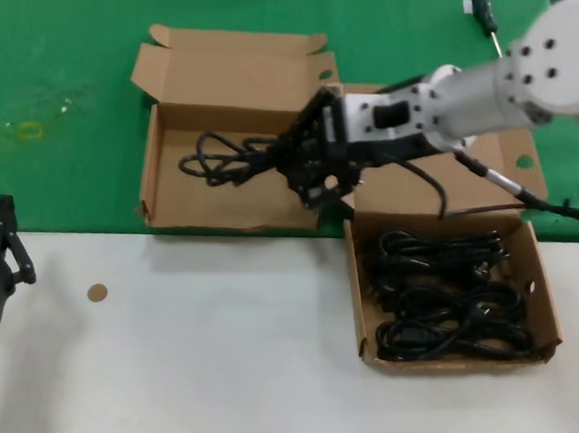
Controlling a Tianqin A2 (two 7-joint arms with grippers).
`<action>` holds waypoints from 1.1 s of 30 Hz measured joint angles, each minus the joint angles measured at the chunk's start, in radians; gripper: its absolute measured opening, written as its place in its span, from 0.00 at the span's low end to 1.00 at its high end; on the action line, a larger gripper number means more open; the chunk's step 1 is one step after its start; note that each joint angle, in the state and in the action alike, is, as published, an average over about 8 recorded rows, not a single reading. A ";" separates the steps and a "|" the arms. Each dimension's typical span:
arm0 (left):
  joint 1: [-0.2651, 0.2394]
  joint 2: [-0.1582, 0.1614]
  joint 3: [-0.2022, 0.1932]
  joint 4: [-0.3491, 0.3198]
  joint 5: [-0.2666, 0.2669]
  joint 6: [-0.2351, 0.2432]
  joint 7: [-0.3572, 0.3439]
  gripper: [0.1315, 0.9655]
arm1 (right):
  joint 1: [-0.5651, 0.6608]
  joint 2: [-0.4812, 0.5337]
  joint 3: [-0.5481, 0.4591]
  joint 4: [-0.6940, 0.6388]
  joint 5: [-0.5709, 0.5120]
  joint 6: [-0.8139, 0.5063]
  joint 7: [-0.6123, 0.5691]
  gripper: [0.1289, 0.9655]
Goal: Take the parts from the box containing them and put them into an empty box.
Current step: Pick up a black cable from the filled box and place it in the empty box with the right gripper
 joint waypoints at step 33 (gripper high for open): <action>0.000 0.000 0.000 0.000 0.000 0.000 0.000 0.02 | 0.138 -0.312 -0.015 -0.567 -0.001 0.224 -0.252 0.08</action>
